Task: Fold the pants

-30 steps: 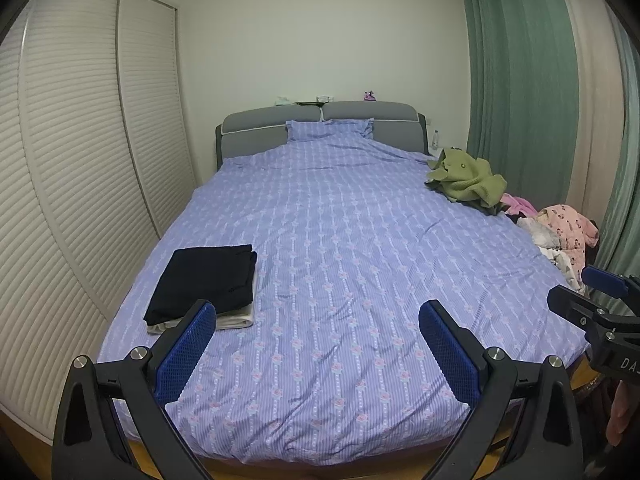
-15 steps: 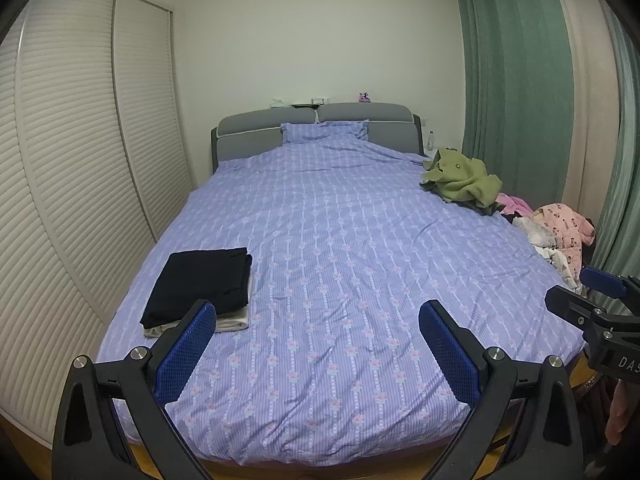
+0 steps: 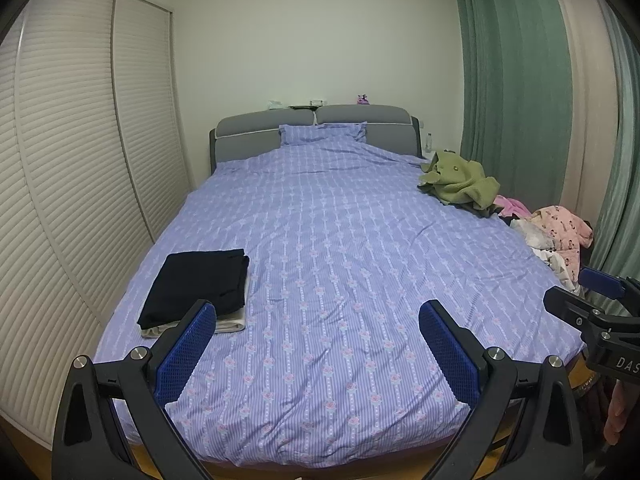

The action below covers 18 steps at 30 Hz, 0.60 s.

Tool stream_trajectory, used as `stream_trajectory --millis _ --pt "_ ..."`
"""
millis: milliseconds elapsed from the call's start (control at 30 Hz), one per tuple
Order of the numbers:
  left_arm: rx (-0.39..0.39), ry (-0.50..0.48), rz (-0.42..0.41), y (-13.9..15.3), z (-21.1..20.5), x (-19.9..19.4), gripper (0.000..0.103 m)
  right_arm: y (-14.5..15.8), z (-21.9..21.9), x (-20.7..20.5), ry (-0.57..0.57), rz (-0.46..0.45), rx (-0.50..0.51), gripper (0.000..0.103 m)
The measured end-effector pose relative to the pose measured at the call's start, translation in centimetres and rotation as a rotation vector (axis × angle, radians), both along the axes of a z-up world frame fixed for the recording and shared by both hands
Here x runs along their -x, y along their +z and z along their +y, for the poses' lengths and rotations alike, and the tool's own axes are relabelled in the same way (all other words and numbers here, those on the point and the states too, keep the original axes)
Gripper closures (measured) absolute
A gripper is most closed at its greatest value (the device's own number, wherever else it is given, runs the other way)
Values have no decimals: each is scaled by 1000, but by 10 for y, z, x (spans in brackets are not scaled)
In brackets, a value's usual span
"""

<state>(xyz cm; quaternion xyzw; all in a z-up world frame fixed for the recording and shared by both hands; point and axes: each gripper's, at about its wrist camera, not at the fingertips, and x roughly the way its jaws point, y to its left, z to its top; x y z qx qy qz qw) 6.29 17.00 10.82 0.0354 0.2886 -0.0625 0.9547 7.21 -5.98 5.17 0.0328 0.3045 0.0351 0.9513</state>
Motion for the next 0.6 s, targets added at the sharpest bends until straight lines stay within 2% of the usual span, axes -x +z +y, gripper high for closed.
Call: stream_trajectory --millis 600 --pt "-7 -5 -4 -1 -4 -2 0 1 -4 -2 8 -2 2 17"
